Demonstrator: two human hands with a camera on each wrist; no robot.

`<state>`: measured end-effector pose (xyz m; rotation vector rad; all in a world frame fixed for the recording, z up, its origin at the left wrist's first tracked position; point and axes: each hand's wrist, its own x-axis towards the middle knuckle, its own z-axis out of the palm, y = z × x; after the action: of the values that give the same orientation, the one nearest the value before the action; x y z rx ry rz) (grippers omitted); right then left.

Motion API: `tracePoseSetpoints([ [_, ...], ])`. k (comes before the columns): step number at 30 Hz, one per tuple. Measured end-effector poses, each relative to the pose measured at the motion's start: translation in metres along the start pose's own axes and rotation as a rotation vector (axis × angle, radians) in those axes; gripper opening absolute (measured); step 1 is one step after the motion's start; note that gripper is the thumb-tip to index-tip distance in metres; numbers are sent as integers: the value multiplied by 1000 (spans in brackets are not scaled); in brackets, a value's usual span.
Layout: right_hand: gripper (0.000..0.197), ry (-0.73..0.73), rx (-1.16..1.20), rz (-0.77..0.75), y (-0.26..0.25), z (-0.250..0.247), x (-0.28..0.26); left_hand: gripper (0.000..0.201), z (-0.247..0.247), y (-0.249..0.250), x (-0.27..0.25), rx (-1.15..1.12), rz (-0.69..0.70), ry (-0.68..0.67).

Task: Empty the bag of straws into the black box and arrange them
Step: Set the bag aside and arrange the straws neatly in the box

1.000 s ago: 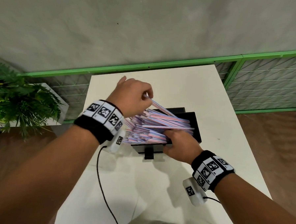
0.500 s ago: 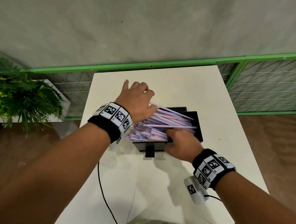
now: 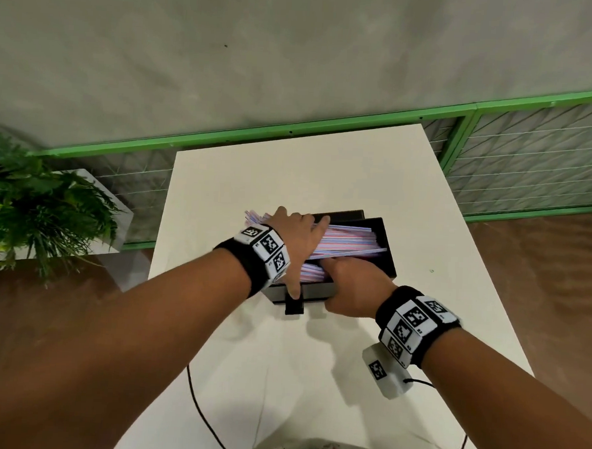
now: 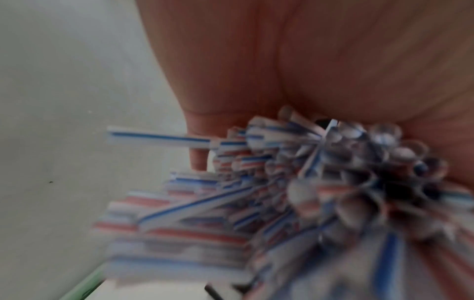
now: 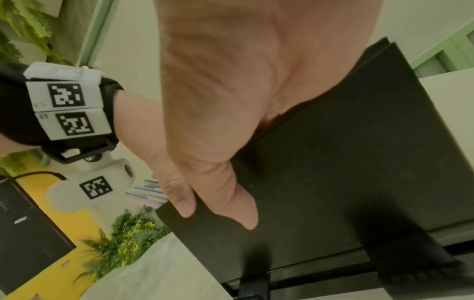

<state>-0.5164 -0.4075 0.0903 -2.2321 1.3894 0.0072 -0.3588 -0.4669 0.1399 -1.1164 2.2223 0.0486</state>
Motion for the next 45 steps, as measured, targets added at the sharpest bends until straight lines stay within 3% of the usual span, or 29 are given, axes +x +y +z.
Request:
tracePoseSetpoints([
  [4,41,-42,-30,13,-3,0,4,157,3,-3,-1,-2,14,26],
  [9,26,-135,85,108,-6,-8,19,156,2,-4,-1,-31,10,17],
  [19,29,-148,138,153,-3,-10,28,150,-2,-11,3,-85,28,42],
  [26,19,-177,141,231,-5,-10,31,148,4,-13,4,-89,29,69],
  [32,29,-187,146,201,-6,-12,31,145,4,-16,4,-89,40,74],
  [45,21,-320,162,240,-4,-19,40,145,8,-16,0,-94,28,99],
])
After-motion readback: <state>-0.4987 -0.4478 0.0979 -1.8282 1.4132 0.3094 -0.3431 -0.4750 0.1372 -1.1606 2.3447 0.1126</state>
